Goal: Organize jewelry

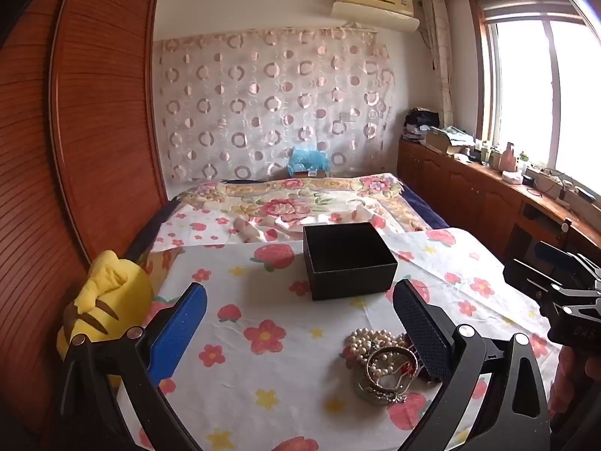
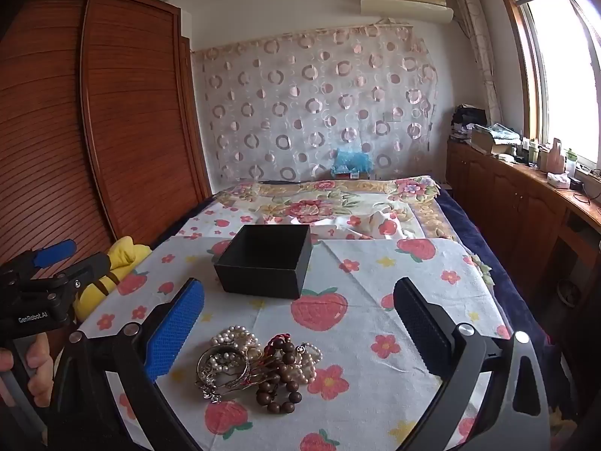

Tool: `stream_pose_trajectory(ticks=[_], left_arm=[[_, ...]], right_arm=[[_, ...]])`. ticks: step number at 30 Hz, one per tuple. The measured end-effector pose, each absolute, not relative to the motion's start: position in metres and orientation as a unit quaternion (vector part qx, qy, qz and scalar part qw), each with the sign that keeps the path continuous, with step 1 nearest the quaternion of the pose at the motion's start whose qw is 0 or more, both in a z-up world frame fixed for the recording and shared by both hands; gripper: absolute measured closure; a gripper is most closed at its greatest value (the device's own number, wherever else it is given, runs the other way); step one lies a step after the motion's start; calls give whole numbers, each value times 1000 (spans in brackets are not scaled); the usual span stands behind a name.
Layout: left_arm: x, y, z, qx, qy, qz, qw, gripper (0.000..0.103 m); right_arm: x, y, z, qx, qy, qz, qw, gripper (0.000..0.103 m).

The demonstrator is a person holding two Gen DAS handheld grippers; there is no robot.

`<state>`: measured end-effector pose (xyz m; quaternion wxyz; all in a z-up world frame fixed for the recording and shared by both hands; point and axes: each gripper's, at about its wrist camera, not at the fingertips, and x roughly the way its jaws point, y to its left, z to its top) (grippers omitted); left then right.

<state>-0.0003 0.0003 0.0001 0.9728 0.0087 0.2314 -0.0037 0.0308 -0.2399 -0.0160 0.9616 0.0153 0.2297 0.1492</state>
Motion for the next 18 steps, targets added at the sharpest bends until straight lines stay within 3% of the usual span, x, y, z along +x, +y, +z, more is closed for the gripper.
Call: stream_pose_trajectory(ticks=[18], left_arm=[[0, 0, 0, 11, 231, -3, 973, 7]], right_arm=[[30, -240, -16, 18, 227, 150, 962, 2]])
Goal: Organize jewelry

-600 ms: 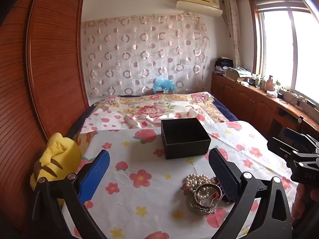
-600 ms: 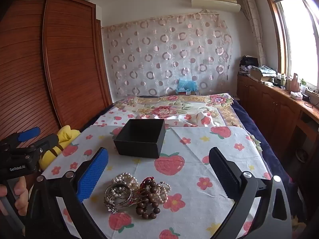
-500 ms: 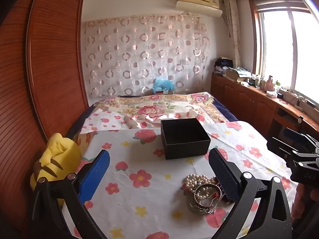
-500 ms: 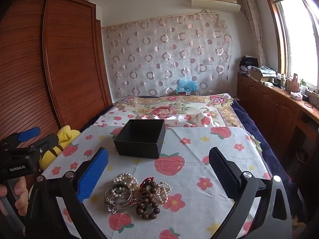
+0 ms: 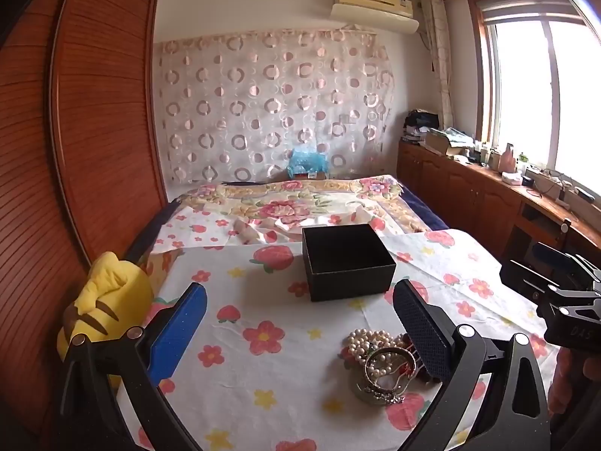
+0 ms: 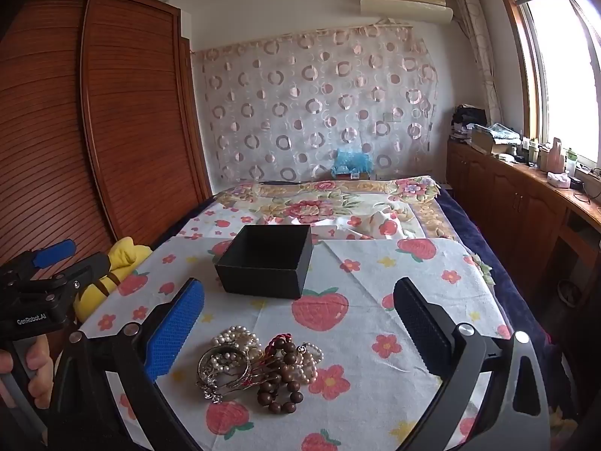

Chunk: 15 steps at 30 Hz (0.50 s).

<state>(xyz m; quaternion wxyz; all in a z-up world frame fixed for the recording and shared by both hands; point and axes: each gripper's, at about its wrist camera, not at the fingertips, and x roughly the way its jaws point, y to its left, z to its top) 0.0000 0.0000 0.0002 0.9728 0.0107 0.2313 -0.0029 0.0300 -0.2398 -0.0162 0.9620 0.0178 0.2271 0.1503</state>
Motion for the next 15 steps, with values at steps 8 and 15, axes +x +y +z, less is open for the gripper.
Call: stream_pose_trajectory(ticks=[8, 15], left_arm=[[0, 0, 0, 11, 231, -3, 973, 7], [0, 0, 0, 11, 230, -2, 973, 7]], right_arm=[[30, -239, -17, 17, 228, 151, 962, 2], [30, -239, -18, 17, 228, 151, 962, 2]])
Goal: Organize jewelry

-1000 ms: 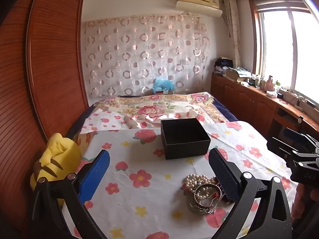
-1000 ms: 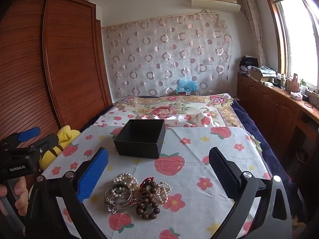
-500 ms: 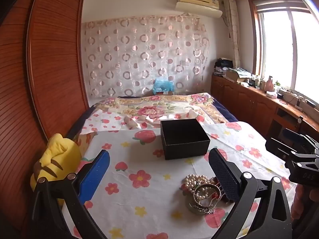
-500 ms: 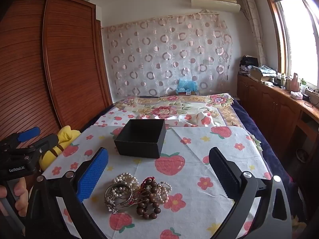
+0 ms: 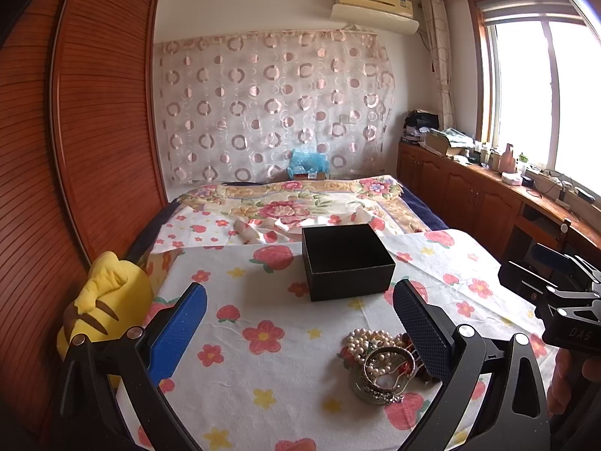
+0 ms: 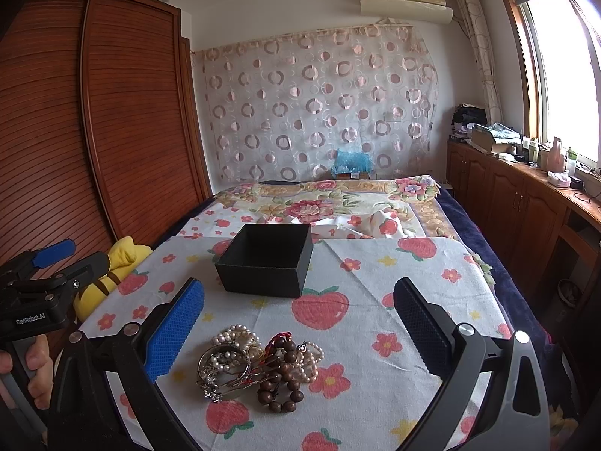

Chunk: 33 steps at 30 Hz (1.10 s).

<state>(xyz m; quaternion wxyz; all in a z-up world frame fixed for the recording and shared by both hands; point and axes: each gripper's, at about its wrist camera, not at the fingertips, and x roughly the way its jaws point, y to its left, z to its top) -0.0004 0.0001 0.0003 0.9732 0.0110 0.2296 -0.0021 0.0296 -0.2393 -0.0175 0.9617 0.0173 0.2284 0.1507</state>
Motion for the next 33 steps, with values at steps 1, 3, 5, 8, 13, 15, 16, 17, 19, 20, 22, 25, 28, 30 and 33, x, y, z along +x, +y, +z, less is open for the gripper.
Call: stream_pose_trajectory(ticks=[1, 3, 5, 8, 13, 15, 16, 17, 19, 20, 22, 25, 28, 30, 33], left_arm=[[0, 0, 0, 11, 229, -2, 973, 7], [0, 0, 0, 11, 229, -2, 973, 7], [0, 0, 0, 11, 229, -2, 973, 7], [-3, 2, 6, 12, 226, -1, 974, 7], [-8, 2, 10, 13, 225, 0, 974, 7], [-11, -1, 12, 15, 225, 3, 974, 7], [-11, 0, 11, 15, 224, 2, 974, 7], [-11, 0, 11, 15, 224, 1, 974, 7], [-12, -1, 12, 15, 224, 1, 974, 7], [-12, -1, 12, 15, 224, 1, 974, 7], [-7, -4, 6, 14, 225, 1, 974, 7], [-7, -5, 6, 14, 225, 1, 974, 7], [-7, -5, 6, 14, 225, 1, 974, 7], [-8, -5, 6, 14, 225, 1, 974, 7], [-8, -5, 6, 14, 225, 1, 974, 7]], right_arm=[[30, -240, -18, 18, 228, 151, 962, 2], [29, -240, -18, 18, 228, 151, 962, 2], [29, -240, -18, 18, 228, 151, 962, 2], [29, -240, -19, 18, 228, 151, 962, 2], [29, -240, -19, 18, 229, 150, 962, 2], [29, -241, -19, 19, 229, 150, 962, 2], [29, -241, -18, 20, 228, 151, 962, 2], [29, -241, -19, 20, 228, 152, 961, 2], [29, -241, -18, 20, 227, 151, 962, 2], [29, -241, -18, 19, 227, 151, 962, 2], [31, -240, -23, 19, 228, 151, 962, 2], [30, -239, -22, 20, 228, 151, 962, 2], [30, -239, -22, 19, 227, 151, 962, 2], [31, -239, -22, 20, 228, 152, 962, 2], [31, -239, -22, 20, 228, 152, 962, 2]])
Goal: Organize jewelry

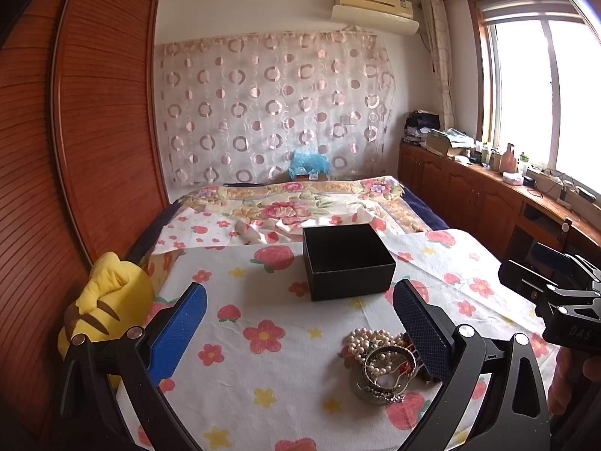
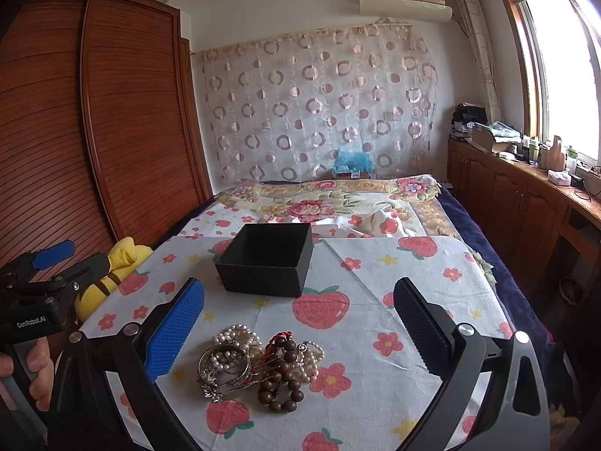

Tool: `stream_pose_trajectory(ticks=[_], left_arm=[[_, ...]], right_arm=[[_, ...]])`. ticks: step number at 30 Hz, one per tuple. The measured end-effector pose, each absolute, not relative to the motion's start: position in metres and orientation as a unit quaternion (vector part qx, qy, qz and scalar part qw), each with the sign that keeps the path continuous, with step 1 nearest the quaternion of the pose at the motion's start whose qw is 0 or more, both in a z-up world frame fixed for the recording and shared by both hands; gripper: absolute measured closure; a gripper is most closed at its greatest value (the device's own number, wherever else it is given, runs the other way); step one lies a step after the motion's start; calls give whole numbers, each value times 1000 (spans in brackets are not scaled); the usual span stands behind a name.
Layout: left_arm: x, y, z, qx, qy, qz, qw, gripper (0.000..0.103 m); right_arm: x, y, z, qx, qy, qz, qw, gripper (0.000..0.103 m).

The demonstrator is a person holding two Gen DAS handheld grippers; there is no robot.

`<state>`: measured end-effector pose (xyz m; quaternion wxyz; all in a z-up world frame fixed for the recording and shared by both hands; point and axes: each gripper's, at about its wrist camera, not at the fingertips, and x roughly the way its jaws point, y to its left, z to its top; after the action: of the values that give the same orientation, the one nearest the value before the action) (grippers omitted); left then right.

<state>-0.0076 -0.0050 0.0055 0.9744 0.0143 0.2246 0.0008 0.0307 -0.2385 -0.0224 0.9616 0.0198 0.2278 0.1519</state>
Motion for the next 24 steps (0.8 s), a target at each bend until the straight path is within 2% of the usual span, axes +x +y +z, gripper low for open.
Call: stream_pose_trajectory(ticks=[24], left_arm=[[-6, -5, 3, 15, 224, 1, 974, 7]], right_arm=[[29, -241, -20, 20, 226, 153, 962, 2]])
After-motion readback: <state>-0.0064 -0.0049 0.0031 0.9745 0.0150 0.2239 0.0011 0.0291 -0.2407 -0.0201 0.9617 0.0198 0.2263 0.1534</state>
